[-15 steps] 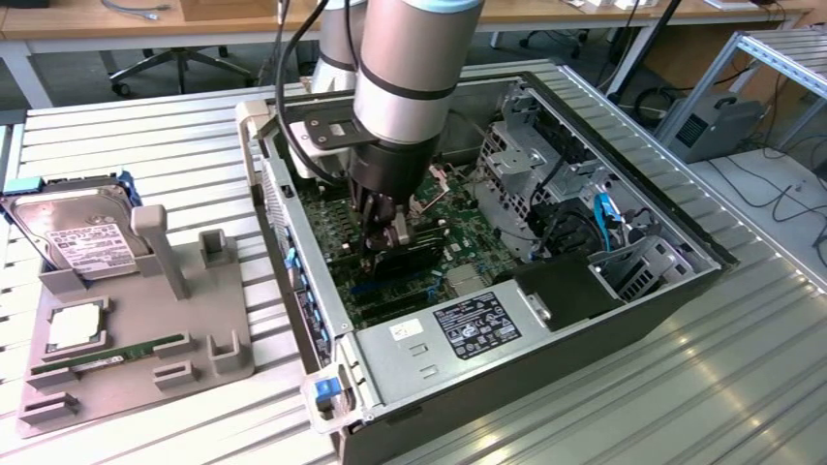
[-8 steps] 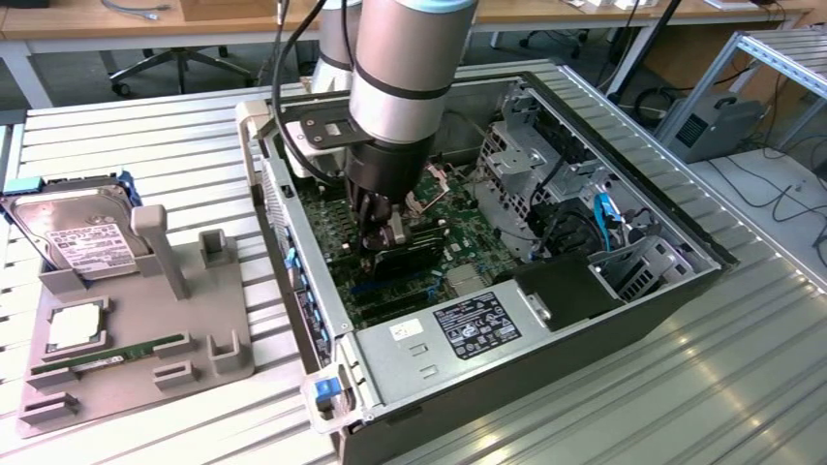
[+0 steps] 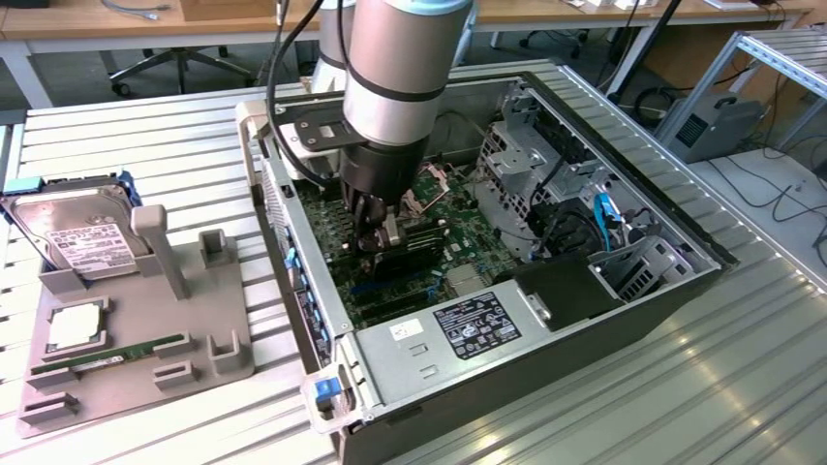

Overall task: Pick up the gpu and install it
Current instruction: 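Press down on the gpu until it lock into place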

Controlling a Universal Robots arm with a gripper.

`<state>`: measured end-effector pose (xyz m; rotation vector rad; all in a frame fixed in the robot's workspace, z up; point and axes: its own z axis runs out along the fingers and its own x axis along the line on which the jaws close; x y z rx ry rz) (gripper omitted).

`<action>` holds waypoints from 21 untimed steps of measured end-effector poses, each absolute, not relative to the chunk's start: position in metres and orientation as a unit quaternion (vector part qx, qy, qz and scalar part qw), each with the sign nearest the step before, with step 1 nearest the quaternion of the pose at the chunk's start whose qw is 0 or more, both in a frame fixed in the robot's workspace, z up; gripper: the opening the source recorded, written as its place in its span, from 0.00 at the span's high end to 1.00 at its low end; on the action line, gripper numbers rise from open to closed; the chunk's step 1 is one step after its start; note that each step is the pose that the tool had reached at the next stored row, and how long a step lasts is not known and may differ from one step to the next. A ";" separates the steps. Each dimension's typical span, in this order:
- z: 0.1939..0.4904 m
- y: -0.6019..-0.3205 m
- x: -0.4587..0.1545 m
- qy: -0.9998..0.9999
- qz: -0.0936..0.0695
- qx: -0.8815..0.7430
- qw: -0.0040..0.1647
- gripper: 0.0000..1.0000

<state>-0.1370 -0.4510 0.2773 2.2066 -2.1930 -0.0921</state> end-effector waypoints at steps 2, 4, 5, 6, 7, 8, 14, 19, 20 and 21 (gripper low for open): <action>0.276 -0.451 -0.137 -0.705 -0.029 0.709 0.015 0.89; 0.276 -0.451 -0.138 -0.705 -0.029 0.709 0.015 0.89; 0.275 -0.451 -0.138 -0.705 -0.029 0.709 0.015 0.89; 0.275 -0.451 -0.138 -0.705 -0.029 0.709 0.015 0.89; 0.275 -0.451 -0.138 -0.705 -0.029 0.709 0.016 0.89; 0.274 -0.451 -0.138 -0.705 -0.028 0.709 0.016 0.89; 0.273 -0.451 -0.139 -0.705 -0.027 0.709 0.018 0.89; 0.273 -0.451 -0.139 -0.705 -0.027 0.709 0.017 0.89; 0.273 -0.451 -0.139 -0.705 -0.027 0.709 0.017 0.89; 0.273 -0.451 -0.139 -0.705 -0.027 0.709 0.017 0.89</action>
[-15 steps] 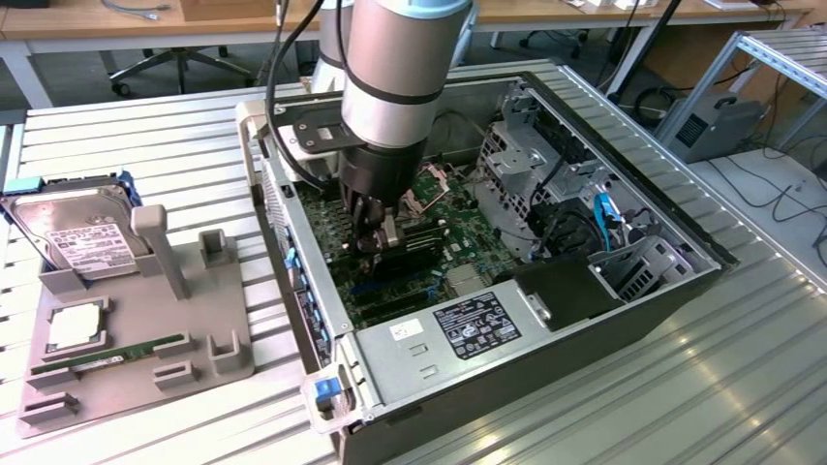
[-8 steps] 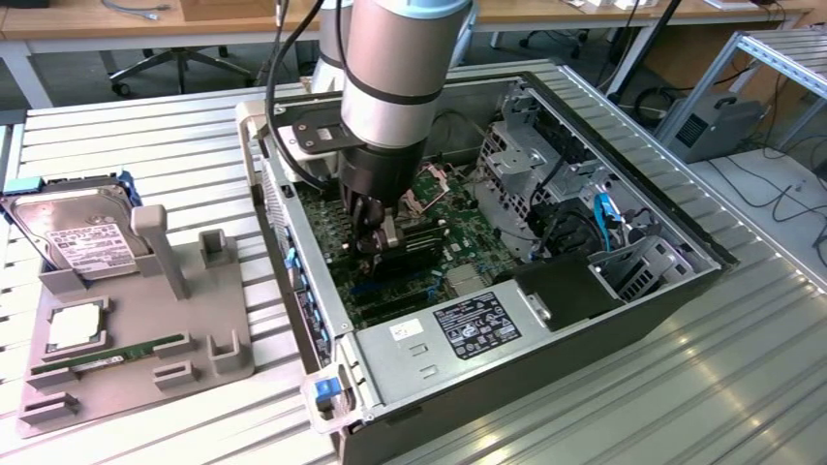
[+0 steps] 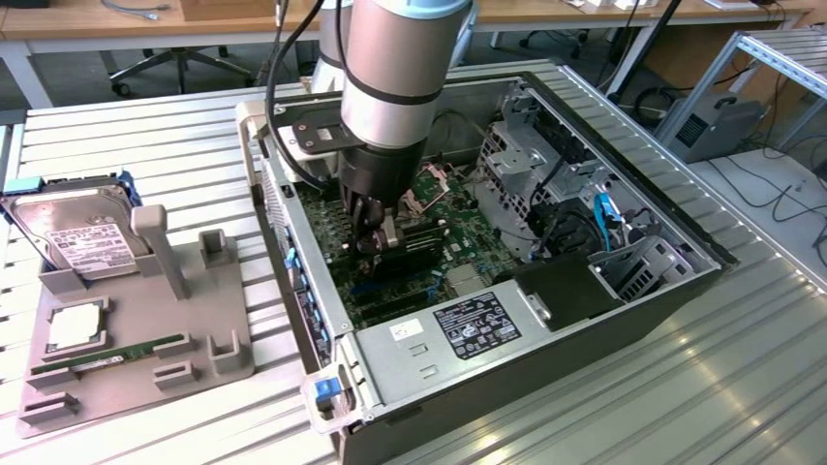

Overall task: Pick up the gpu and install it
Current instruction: 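Press down on the gpu until it lock into place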

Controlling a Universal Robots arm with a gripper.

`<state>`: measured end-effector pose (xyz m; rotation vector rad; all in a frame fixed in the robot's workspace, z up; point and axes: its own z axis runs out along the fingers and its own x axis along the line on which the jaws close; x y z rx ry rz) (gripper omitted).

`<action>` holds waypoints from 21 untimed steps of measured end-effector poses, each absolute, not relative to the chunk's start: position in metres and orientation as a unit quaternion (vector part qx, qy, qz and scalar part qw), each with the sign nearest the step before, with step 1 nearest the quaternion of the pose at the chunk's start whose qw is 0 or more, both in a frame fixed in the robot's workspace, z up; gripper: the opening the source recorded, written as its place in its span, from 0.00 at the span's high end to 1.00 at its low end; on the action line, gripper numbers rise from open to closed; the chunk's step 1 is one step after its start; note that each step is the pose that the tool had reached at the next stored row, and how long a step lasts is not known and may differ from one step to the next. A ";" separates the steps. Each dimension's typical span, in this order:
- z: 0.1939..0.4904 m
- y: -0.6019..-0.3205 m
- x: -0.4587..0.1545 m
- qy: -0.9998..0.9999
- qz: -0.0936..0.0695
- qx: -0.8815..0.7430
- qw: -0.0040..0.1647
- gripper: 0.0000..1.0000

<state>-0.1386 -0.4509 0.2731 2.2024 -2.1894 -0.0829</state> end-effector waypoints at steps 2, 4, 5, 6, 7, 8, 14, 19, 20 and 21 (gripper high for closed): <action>0.273 -0.451 -0.139 -0.705 -0.026 0.709 0.018 0.89; 0.273 -0.450 -0.139 -0.705 -0.026 0.709 0.018 0.89; 0.272 -0.450 -0.139 -0.705 -0.026 0.709 0.019 0.89; 0.272 -0.449 -0.139 -0.705 -0.025 0.709 0.019 0.89; 0.272 -0.449 -0.139 -0.705 -0.025 0.709 0.019 0.89; 0.272 -0.448 -0.139 -0.705 -0.025 0.709 0.019 0.89; 0.271 -0.447 -0.139 -0.705 -0.025 0.709 0.019 0.89; 0.271 -0.447 -0.139 -0.705 -0.025 0.709 0.019 0.89; 0.271 -0.447 -0.139 -0.705 -0.025 0.709 0.019 0.89; 0.273 -0.447 -0.139 -0.705 -0.025 0.709 0.018 0.89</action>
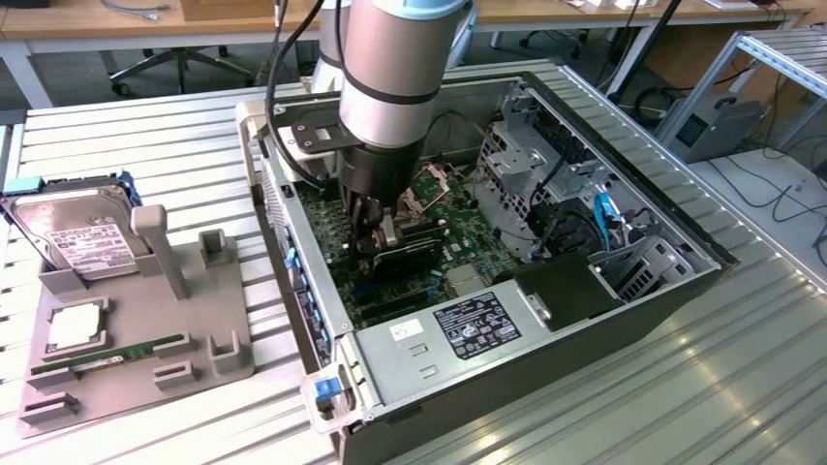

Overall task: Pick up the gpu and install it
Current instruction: 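Press down on the gpu until it lock into place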

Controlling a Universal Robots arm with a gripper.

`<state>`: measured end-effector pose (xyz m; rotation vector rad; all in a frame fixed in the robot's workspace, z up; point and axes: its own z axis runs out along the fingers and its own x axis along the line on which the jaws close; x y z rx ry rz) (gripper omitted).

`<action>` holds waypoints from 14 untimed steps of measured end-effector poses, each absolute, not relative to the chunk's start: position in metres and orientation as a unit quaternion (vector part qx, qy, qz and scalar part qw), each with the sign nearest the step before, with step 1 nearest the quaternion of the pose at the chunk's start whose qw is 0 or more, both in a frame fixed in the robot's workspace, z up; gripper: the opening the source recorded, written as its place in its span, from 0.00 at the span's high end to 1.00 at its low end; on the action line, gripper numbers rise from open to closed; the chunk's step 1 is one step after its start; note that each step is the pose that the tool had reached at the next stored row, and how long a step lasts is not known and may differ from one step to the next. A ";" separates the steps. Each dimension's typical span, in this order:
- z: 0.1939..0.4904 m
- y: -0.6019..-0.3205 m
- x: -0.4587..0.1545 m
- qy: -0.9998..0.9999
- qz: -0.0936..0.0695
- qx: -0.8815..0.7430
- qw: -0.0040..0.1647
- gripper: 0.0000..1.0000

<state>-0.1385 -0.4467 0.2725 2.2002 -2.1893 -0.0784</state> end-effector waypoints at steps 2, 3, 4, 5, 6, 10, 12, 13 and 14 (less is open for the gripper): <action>0.280 -0.447 -0.138 -0.705 -0.025 0.709 0.019 0.89; 0.281 -0.447 -0.137 -0.705 -0.025 0.709 0.019 0.89; 0.282 -0.447 -0.136 -0.705 -0.026 0.709 0.019 0.89; 0.282 -0.447 -0.133 -0.705 -0.026 0.708 0.019 0.89; 0.282 -0.447 -0.130 -0.705 -0.027 0.708 0.020 0.89; 0.282 -0.447 -0.117 -0.705 -0.031 0.708 0.023 0.89; 0.282 -0.447 -0.110 -0.705 -0.032 0.708 0.025 0.89; 0.282 -0.447 -0.106 -0.705 -0.033 0.708 0.026 0.89; 0.282 -0.447 -0.103 -0.705 -0.034 0.708 0.027 0.89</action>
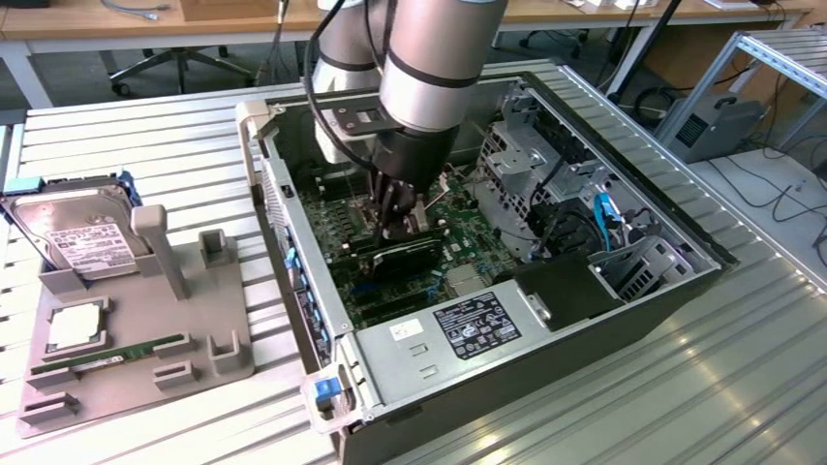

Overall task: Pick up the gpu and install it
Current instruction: 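Press down on the gpu until it lock into place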

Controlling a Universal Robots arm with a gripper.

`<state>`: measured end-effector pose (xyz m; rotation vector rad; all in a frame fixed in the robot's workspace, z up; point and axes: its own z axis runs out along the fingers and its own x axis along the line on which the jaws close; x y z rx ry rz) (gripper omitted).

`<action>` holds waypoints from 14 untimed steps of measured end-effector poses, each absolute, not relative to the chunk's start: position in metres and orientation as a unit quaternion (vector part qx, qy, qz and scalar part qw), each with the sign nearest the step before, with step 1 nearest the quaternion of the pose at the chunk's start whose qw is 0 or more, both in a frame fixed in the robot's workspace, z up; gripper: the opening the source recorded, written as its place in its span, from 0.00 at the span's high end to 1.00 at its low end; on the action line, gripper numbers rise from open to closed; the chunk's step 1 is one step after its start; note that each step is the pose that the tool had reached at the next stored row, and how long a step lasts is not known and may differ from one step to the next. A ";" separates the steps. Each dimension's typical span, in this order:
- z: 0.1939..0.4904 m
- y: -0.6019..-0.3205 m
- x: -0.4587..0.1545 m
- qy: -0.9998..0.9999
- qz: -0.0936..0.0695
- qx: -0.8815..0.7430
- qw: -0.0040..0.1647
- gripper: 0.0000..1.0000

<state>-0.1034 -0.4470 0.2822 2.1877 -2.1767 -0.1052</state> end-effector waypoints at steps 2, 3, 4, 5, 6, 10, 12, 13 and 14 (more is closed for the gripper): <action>0.282 -0.447 -0.098 -0.705 -0.035 0.708 0.028 0.89; 0.282 -0.447 -0.096 -0.705 -0.036 0.708 0.029 0.89; 0.282 -0.447 -0.094 -0.705 -0.037 0.708 0.029 0.89; 0.282 -0.447 -0.091 -0.705 -0.037 0.708 0.030 0.89; 0.282 -0.447 -0.088 -0.705 -0.038 0.708 0.030 0.89; 0.282 -0.447 -0.080 -0.704 -0.040 0.708 0.032 0.89; 0.282 -0.447 -0.075 -0.704 -0.041 0.708 0.033 0.89; 0.282 -0.447 -0.073 -0.704 -0.041 0.708 0.034 0.89; 0.282 -0.447 -0.070 -0.704 -0.042 0.708 0.035 0.89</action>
